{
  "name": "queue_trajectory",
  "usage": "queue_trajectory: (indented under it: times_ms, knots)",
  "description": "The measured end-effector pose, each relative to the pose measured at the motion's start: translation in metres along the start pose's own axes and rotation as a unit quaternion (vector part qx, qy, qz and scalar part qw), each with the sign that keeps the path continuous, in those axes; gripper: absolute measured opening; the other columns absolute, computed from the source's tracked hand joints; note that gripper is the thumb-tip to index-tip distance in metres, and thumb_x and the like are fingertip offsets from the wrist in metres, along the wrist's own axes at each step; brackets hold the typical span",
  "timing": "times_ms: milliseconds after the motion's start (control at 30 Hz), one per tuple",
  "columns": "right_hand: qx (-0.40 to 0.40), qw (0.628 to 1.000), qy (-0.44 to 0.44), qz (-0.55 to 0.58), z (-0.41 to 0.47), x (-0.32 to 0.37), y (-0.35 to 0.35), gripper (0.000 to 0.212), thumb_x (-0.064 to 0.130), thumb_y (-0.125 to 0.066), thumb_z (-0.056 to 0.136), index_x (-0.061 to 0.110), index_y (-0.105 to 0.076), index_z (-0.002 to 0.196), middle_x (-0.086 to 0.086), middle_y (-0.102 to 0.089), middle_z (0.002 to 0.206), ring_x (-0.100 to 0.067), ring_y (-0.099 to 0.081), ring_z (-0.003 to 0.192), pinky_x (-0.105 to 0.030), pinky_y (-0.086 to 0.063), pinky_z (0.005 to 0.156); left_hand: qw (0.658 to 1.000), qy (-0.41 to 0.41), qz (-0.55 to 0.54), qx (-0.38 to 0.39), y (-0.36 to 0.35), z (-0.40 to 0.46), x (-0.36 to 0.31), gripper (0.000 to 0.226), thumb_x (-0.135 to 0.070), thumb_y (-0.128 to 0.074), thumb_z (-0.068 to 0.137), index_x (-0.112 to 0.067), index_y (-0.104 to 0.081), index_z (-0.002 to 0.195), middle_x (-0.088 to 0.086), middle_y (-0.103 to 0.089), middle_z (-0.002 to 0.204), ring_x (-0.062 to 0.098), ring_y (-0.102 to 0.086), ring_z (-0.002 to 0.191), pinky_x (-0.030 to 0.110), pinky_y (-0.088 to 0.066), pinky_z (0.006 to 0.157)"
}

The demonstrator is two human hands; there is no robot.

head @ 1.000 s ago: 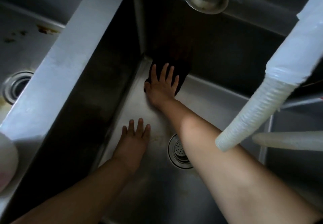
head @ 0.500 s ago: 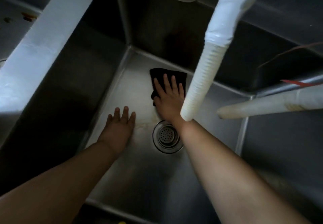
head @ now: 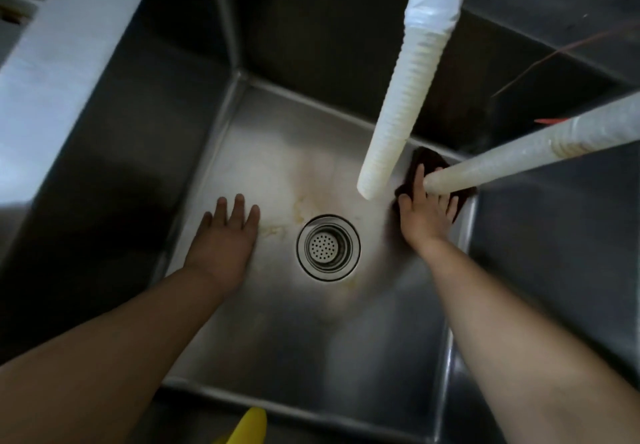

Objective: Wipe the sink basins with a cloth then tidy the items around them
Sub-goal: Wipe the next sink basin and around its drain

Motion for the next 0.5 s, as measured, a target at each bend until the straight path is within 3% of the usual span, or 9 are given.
queue_trajectory:
  times_ms: [200,333,500]
  knots:
    - [0.048,0.995,-0.074,0.044,-0.029,0.033,-0.015,0.063,0.035,-0.032,0.099,0.024,0.004,0.151,-0.009,0.014,0.157,-0.029,0.019,0.143,-0.048,0.01,0.114,0.999,0.01,-0.031,-0.018,0.007,-0.016,0.005,0.081,-0.015,-0.047,0.094,-0.011,0.011,0.15,0.014,0.018,0.157,0.029,0.012,0.145,0.045,-0.008,0.119]
    - [0.047,0.998,-0.018,0.038,-0.037,0.076,-0.02,0.066,0.037,-0.035,0.097,0.026,0.002,0.151,-0.009,0.01,0.158,-0.031,0.015,0.143,-0.049,0.008,0.114,0.997,0.027,-0.07,-0.016,0.017,-0.036,0.015,0.069,-0.016,-0.039,0.097,-0.012,0.005,0.151,0.012,0.015,0.158,0.027,0.011,0.146,0.043,-0.009,0.117]
    - [0.076,0.992,0.1,0.03,-0.048,0.144,-0.031,0.067,0.04,-0.032,0.097,0.03,0.009,0.149,-0.009,0.02,0.156,-0.029,0.022,0.142,-0.048,0.012,0.113,0.991,0.042,-0.129,0.0,0.034,-0.066,0.027,0.065,-0.019,-0.043,0.097,-0.015,-0.007,0.152,0.007,0.006,0.159,0.023,0.002,0.147,0.041,-0.018,0.115]
Point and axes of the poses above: each hand's wrist, its own z-axis towards the middle knuckle, its own y-axis out of the back of the hand, x = y × z, the point moved 4 cm from there along z, towards the middle knuckle
